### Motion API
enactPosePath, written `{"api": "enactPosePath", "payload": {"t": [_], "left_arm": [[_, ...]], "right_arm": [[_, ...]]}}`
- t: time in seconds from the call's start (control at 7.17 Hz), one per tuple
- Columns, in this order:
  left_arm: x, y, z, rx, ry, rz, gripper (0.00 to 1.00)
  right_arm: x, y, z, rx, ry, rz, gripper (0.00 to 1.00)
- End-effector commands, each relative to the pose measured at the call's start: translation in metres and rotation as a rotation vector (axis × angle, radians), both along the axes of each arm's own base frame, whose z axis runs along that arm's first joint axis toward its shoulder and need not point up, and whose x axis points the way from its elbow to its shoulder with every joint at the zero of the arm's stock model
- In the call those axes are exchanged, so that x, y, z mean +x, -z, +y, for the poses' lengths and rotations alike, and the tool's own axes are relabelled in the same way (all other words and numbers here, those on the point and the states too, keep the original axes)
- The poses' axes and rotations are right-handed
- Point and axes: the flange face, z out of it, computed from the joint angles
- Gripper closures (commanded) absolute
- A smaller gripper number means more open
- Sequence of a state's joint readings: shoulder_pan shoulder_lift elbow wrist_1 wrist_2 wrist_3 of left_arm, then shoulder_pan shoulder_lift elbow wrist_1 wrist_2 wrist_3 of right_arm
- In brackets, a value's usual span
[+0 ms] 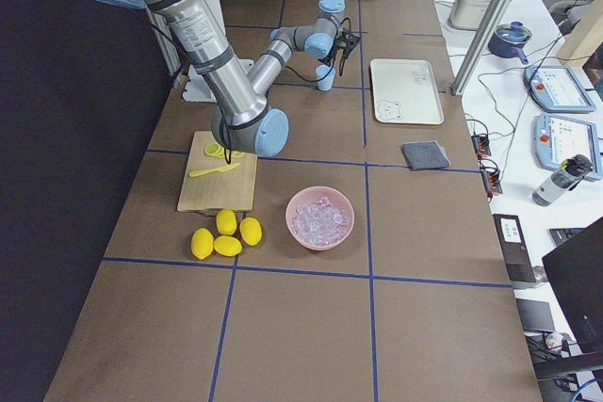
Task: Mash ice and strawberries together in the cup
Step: 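Carry the ice cube with the right gripper over the blue cup and release, then move the empty right gripper back over the pink ice bowl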
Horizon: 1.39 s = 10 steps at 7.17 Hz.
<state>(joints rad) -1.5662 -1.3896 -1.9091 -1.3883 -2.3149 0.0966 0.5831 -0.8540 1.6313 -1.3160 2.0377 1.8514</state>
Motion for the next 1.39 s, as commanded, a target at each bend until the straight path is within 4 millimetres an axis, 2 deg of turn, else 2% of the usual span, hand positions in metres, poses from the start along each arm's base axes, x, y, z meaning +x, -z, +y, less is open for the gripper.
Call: {"api": "enactPosePath", "payload": {"t": [0.0, 0.14, 0.28, 0.42, 0.56, 0.7, 0.84, 0.98, 1.12, 1.25], "left_arm": [[0.0, 0.0, 0.001, 0.001, 0.0, -0.002, 0.0], [0.0, 0.001, 0.001, 0.0, 0.001, 0.0, 0.0], [0.0, 0.001, 0.001, 0.0, 0.001, 0.0, 0.0], [0.0, 0.0, 0.001, 0.0, 0.001, -0.002, 0.0], [0.0, 0.001, 0.001, 0.001, 0.001, 0.0, 0.0], [0.0, 0.001, 0.001, 0.001, 0.001, 0.0, 0.0], [0.0, 0.001, 0.0, 0.001, 0.001, -0.002, 0.0], [0.0, 0.001, 0.0, 0.001, 0.001, -0.005, 0.0], [0.0, 0.0, 0.001, -0.001, 0.002, -0.005, 0.0], [0.0, 0.0, 0.001, -0.003, 0.002, -0.003, 0.0]], "right_arm": [[-0.017, -0.001, 0.012, 0.005, 0.013, 0.012, 0.99], [-0.017, -0.007, 0.013, 0.001, 0.014, 0.019, 0.67], [-0.02, -0.007, 0.014, 0.009, 0.001, 0.026, 0.28], [-0.02, -0.008, 0.014, 0.009, -0.001, 0.028, 0.19], [-0.019, -0.007, 0.014, 0.003, -0.003, 0.029, 0.02], [-0.017, -0.008, 0.015, 0.003, -0.002, 0.027, 0.02], [0.014, -0.017, 0.011, -0.006, -0.012, 0.026, 0.05], [0.074, -0.063, 0.01, -0.02, -0.016, 0.048, 0.07], [0.139, -0.102, 0.004, 0.037, 0.04, 0.055, 0.07], [0.206, -0.152, 0.001, 0.087, 0.083, 0.079, 0.05]]}}
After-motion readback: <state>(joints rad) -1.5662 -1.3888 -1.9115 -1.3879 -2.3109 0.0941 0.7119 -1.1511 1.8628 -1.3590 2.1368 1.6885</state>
